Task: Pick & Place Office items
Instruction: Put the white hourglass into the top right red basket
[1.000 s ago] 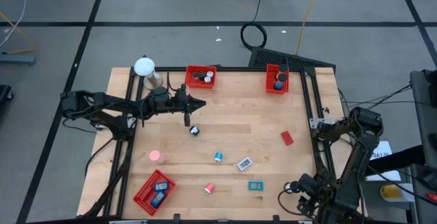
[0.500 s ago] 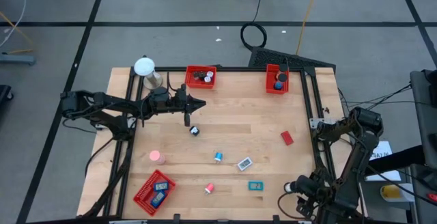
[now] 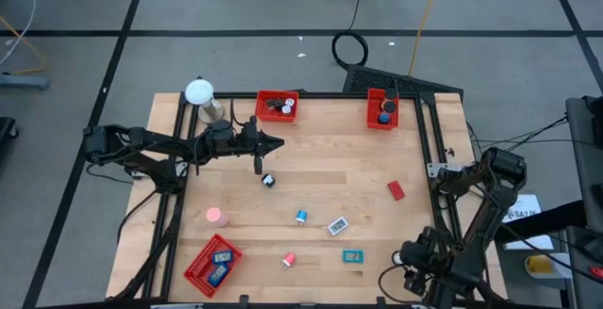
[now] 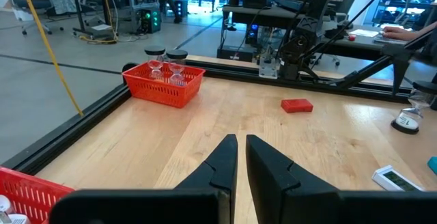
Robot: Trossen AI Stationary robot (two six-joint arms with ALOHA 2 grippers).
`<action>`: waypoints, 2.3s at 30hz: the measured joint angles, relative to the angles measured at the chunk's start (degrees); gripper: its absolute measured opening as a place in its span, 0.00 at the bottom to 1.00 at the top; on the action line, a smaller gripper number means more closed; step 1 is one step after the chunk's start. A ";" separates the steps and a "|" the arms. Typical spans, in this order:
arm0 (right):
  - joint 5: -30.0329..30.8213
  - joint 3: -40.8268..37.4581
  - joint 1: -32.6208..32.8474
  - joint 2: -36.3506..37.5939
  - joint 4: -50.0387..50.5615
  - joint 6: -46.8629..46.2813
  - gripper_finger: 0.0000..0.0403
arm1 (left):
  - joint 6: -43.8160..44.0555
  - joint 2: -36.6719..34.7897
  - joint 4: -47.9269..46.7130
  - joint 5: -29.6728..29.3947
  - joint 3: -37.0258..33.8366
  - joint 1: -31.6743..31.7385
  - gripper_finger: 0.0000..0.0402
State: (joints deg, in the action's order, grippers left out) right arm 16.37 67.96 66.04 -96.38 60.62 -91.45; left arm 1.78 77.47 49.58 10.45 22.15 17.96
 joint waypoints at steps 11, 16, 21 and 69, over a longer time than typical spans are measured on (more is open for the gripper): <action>0.10 -2.66 -1.57 0.00 -4.57 5.73 0.55 | 0.00 0.00 -0.02 0.01 0.00 -0.02 0.08; 0.10 -2.66 -2.06 1.03 -5.06 6.26 0.44 | 0.00 0.00 0.00 0.01 0.00 0.00 0.08; 0.14 -2.66 -4.23 4.29 -5.31 6.16 0.44 | 0.00 0.00 0.00 0.01 0.00 -0.02 0.08; -7.66 -12.13 -68.32 9.44 -25.18 73.38 0.45 | 0.00 0.00 0.00 0.01 0.00 0.00 0.08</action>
State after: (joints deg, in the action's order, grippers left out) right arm 8.71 55.84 -2.28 -86.94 35.43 -18.08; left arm 1.78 77.47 49.58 10.46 22.15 17.96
